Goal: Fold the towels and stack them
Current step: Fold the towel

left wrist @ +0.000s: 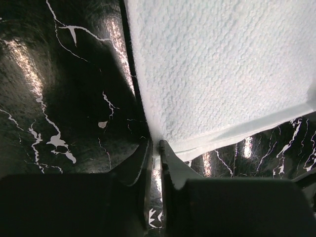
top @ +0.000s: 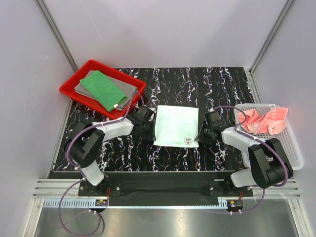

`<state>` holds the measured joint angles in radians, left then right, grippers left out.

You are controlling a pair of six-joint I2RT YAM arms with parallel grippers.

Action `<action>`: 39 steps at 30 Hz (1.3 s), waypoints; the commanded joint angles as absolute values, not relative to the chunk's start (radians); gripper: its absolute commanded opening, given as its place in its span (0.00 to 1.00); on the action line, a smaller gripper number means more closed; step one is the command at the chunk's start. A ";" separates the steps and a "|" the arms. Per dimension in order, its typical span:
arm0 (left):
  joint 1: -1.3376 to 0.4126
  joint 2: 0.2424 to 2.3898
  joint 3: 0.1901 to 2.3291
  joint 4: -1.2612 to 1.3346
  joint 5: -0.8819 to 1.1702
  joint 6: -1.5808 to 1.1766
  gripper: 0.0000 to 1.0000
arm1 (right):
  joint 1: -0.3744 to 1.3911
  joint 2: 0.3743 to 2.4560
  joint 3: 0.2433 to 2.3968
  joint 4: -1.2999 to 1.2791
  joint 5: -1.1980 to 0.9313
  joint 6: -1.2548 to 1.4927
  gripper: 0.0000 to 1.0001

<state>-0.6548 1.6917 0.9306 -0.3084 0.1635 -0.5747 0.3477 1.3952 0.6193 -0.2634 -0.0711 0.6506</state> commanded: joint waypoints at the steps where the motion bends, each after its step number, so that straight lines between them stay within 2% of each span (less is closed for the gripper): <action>1: -0.657 1.701 0.930 -0.265 0.193 -0.580 0.05 | 0.357 1.393 0.624 -0.271 -0.052 0.652 0.23; 2: -0.657 1.701 0.933 -0.268 0.193 -0.577 0.01 | 0.357 1.390 0.626 -0.284 -0.048 0.649 0.29; 5: -0.655 1.700 0.940 -0.275 0.198 -0.577 0.00 | 0.357 1.368 0.626 -0.293 -0.040 0.647 0.31; 6: -0.657 1.698 0.942 -0.276 0.198 -0.578 0.00 | 0.359 1.362 0.626 -0.293 -0.035 0.646 0.28; 8: -0.657 1.697 0.945 -0.281 0.199 -0.580 0.00 | 0.360 1.348 0.621 -0.290 -0.032 0.644 0.08; 10: -0.657 1.697 0.956 -0.291 0.201 -0.583 0.00 | 0.360 1.351 0.623 -0.287 -0.037 0.635 0.00; 13: -0.655 1.697 0.986 -0.342 0.181 -0.586 0.00 | 0.360 1.353 0.638 -0.310 -0.023 0.632 0.01; 14: -0.657 1.695 0.994 -0.353 0.167 -0.583 0.09 | 0.360 1.351 0.641 -0.317 -0.020 0.632 0.12; 16: -0.657 1.695 1.008 -0.377 0.157 -0.580 0.22 | 0.360 1.345 0.644 -0.321 -0.017 0.634 0.20; 17: -0.657 1.697 1.012 -0.380 0.156 -0.577 0.24 | 0.360 1.344 0.644 -0.322 -0.018 0.634 0.22; 20: -0.657 1.701 1.006 -0.371 0.173 -0.580 0.17 | 0.360 1.341 0.644 -0.319 -0.020 0.634 0.23; 21: -0.658 1.701 1.000 -0.367 0.179 -0.580 0.07 | 0.360 1.342 0.644 -0.318 -0.023 0.630 0.18; 23: -0.657 1.706 1.000 -0.357 0.190 -0.580 0.00 | 0.360 1.341 0.644 -0.314 -0.028 0.629 0.13; 25: -0.658 1.706 0.997 -0.348 0.205 -0.578 0.00 | 0.360 1.338 0.644 -0.314 -0.029 0.629 0.05; 28: -0.660 1.703 1.005 -0.353 0.209 -0.580 0.00 | 0.359 1.332 0.653 -0.322 -0.026 0.630 0.05; 30: -0.658 1.697 1.014 -0.363 0.207 -0.581 0.00 | 0.360 1.330 0.667 -0.334 -0.022 0.627 0.08; 31: -0.658 1.691 1.019 -0.370 0.204 -0.583 0.00 | 0.360 1.328 0.670 -0.337 -0.023 0.623 0.16; 33: -0.660 1.683 1.031 -0.380 0.202 -0.584 0.00 | 0.360 1.330 0.676 -0.342 -0.023 0.615 0.16; 37: -0.661 1.680 1.037 -0.384 0.202 -0.586 0.00 | 0.360 1.336 0.673 -0.339 -0.029 0.607 0.00; 39: -0.661 1.681 1.035 -0.385 0.203 -0.588 0.00 | 0.359 1.336 0.673 -0.339 -0.026 0.606 0.00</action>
